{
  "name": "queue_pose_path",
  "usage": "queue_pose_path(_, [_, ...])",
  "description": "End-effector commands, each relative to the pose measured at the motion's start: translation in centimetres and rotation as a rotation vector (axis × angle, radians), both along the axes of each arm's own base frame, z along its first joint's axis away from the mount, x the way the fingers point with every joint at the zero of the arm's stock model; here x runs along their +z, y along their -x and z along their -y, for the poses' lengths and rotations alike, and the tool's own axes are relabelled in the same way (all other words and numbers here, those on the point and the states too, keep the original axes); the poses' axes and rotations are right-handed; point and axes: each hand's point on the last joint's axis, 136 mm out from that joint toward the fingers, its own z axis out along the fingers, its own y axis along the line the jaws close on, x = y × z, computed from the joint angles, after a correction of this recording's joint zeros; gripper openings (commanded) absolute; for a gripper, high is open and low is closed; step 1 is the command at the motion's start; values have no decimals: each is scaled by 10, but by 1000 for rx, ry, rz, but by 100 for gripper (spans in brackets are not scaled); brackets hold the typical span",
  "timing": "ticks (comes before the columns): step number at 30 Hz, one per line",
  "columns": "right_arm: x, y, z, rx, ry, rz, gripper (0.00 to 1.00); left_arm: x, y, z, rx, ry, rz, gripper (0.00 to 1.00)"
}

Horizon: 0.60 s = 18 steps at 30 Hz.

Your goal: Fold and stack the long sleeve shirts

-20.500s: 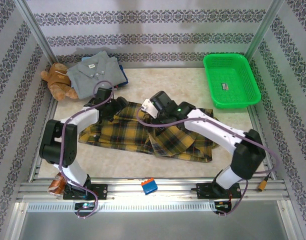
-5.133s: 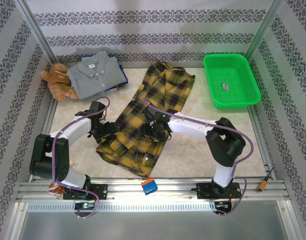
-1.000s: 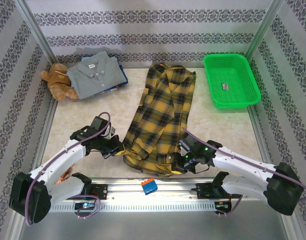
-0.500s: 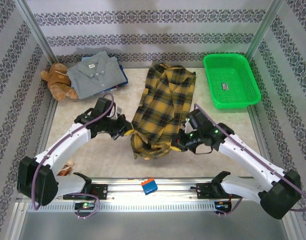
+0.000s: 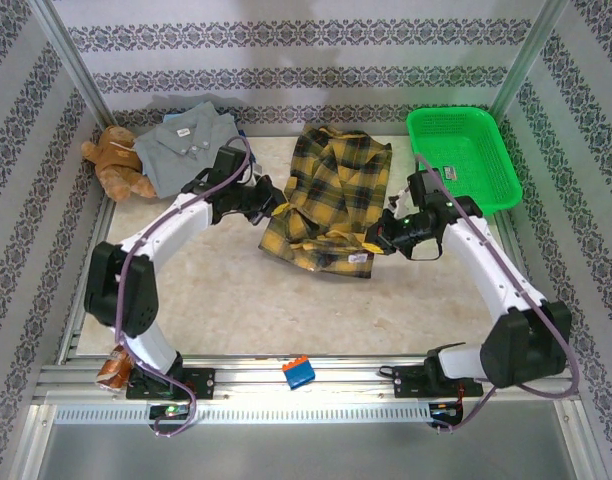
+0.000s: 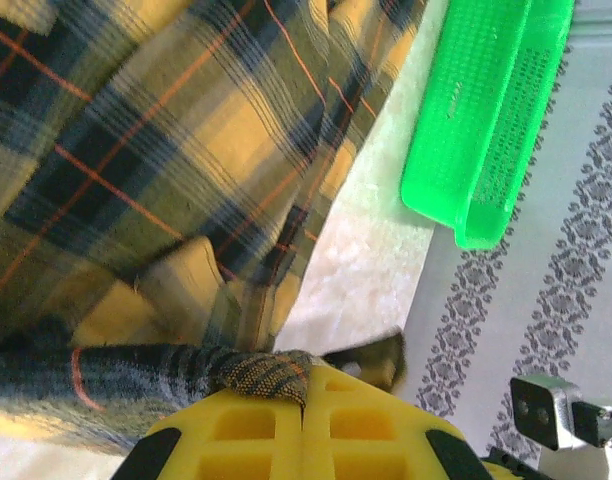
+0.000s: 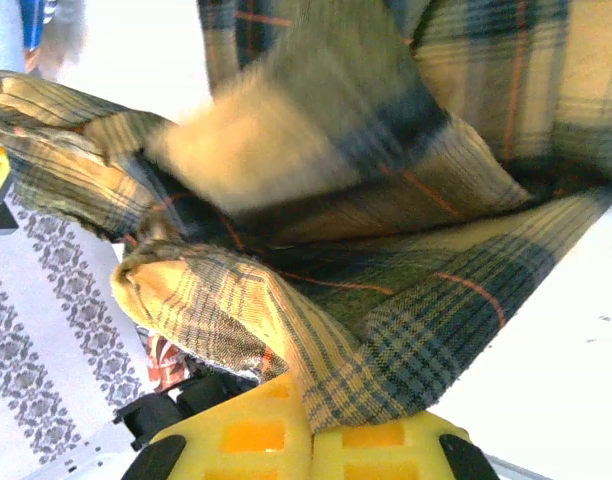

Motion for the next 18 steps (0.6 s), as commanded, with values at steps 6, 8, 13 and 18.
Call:
queue_pose_path(6, [-22,-40,29,7,52,3,0,-22,-55,-10,30,-74,51,0])
queue_pose_path(8, [-30,-49,35,-2,58,-9,0,-31,-64,-9,30,-79,43,0])
queue_pose_path(13, [-46,-74,44,-2,77,-32,0,-51,-83,-12,37,-95,24,0])
queue_pose_path(18, [-66,-93,51,-3,99,-62,0,-66,-100,-13,39,-106,9,0])
